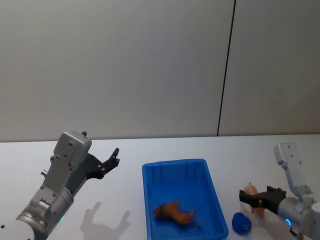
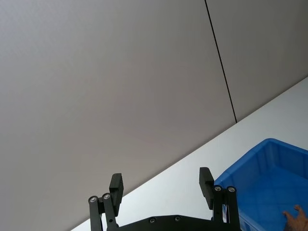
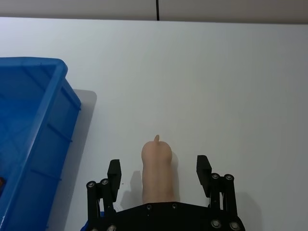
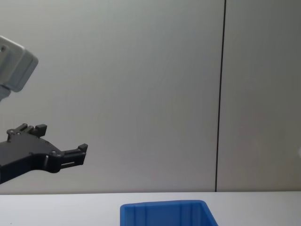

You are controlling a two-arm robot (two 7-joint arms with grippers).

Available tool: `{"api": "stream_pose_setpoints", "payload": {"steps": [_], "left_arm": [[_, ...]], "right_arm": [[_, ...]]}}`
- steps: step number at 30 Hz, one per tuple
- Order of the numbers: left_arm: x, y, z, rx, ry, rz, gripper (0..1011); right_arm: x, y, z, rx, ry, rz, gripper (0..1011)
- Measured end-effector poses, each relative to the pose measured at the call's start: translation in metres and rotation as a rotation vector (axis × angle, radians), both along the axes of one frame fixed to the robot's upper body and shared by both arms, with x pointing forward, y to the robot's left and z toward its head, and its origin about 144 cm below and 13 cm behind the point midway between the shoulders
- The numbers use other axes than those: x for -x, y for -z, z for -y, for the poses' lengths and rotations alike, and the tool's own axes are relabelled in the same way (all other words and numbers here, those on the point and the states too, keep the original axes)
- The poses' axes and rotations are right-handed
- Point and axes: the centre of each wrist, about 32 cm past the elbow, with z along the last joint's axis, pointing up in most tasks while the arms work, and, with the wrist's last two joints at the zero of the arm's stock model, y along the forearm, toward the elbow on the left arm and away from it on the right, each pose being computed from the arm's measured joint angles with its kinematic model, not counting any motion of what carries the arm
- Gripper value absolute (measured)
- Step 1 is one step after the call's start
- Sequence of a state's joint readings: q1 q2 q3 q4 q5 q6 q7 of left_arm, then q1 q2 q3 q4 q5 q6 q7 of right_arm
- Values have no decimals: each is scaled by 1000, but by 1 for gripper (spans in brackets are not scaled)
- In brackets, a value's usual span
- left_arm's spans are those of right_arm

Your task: Pick up the two dolls from the table and place them into the box.

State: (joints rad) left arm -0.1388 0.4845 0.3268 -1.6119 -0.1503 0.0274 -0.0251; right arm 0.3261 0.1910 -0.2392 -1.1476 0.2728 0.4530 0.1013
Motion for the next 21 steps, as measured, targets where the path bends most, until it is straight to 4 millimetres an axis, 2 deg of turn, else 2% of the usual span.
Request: {"api": "stream_pose_setpoints", "payload": {"steps": [7, 8, 12, 13, 19, 21], "left_arm": [[0, 0, 0, 0, 0, 0, 1001], [0, 0, 0, 0, 0, 0, 1001], [0, 0, 0, 0, 0, 0, 1001], [0, 0, 0, 0, 0, 0, 1001], [0, 0, 0, 0, 0, 0, 1001], [0, 0, 0, 0, 0, 0, 1001]], "right_arm": [[-8, 2, -2, -4, 2, -42, 856], [-10, 2, -3, -4, 2, -53, 797], [-14, 4, -4, -2, 2, -82, 687], [-15, 4, -5, -2, 2, -90, 626], [-18, 4, -6, -2, 1, -103, 475], [-19, 3, -6, -2, -1, -101, 371]]}}
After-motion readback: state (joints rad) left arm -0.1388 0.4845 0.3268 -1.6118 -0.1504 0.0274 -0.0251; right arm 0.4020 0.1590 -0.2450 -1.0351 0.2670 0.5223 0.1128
